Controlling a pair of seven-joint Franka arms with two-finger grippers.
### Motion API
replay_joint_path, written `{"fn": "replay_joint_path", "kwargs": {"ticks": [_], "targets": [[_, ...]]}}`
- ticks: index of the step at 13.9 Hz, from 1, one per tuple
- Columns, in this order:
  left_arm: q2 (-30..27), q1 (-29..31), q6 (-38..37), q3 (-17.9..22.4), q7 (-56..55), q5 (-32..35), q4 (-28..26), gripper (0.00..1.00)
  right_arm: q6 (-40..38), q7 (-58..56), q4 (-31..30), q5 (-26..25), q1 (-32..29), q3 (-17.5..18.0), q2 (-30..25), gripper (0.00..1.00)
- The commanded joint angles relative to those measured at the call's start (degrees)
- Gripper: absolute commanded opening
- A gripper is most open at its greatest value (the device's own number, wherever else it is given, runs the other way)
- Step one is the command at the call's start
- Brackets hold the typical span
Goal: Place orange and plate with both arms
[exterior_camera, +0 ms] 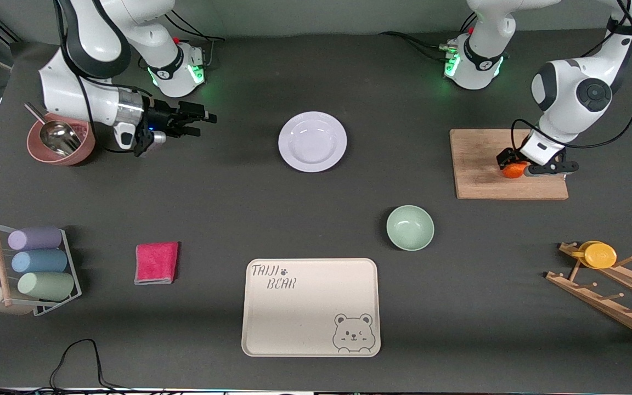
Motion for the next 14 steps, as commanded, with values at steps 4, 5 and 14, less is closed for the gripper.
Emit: {"fn": "replay_joint_path", "kwargs": {"ticks": [4,5,14], "targets": [[5.62,1.09,7.99,0.20,3.75,0.56,-0.63,1.00,1.71,-22.99,-3.38,19.47,0.09,-0.14,10.37,1.00],[6.67,1.44,9.31,0.20,3.84,0.56,-0.63,1.00,1.62,-26.68,-3.47,21.41,0.09,-0.14,12.48,1.00],[4.75,1.44,9.67,0.38,4.28,0.56,-2.65,0.00,-6.81,-51.75,-3.29,35.57,-0.96,-2.07,30.33,1.00]]}}
